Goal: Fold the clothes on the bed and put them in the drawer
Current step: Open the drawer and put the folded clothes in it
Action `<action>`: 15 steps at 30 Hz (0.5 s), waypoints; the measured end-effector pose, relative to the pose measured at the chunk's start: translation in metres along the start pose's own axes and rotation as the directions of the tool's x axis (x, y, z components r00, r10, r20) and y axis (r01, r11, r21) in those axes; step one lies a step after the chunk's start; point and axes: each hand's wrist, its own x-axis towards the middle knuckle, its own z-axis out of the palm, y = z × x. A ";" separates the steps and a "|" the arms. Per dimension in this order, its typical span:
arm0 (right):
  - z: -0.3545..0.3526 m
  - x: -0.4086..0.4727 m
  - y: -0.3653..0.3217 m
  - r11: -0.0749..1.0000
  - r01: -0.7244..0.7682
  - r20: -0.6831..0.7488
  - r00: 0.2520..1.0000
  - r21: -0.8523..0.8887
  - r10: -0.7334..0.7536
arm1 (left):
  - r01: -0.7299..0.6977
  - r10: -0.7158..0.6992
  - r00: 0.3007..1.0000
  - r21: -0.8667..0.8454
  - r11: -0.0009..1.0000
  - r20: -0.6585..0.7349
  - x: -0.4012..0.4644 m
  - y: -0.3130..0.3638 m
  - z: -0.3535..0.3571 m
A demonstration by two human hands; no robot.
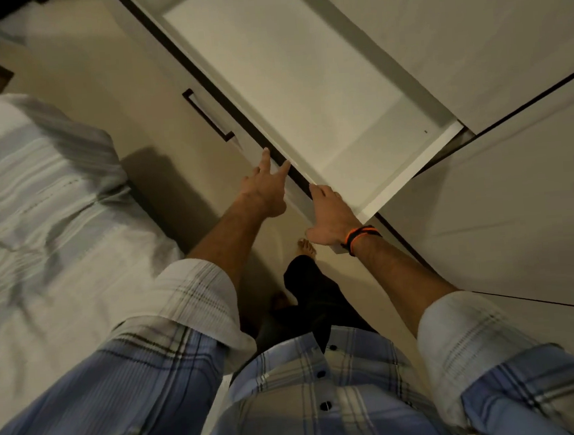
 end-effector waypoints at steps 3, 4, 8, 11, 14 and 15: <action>0.009 -0.010 -0.007 1.000 0.025 0.051 0.998 0.004 -0.025 | 0.037 -0.039 0.999 -0.140 0.989 -0.010 -0.018 -0.002 0.021; 0.011 -0.013 -0.008 0.999 0.039 0.071 0.997 0.011 -0.040 | 0.060 -0.063 0.998 -0.207 0.977 -0.012 -0.025 -0.003 0.028; 0.018 -0.021 -0.008 0.995 0.079 0.136 0.987 0.063 -0.087 | 0.124 -0.148 0.989 -0.436 0.892 -0.021 -0.049 -0.006 0.043; 0.023 -0.028 -0.003 0.988 0.109 0.154 0.980 0.106 -0.125 | 0.172 -0.229 0.973 -0.583 0.794 -0.025 -0.067 -0.001 0.050; 0.030 -0.035 0.005 0.984 0.139 0.201 0.967 0.109 -0.159 | 0.231 -0.300 0.954 -0.689 0.687 0.020 -0.085 0.010 0.061; 0.032 -0.035 0.007 0.981 0.158 0.220 0.959 0.112 -0.180 | 0.235 -0.315 0.949 -0.727 0.645 0.027 -0.089 0.013 0.063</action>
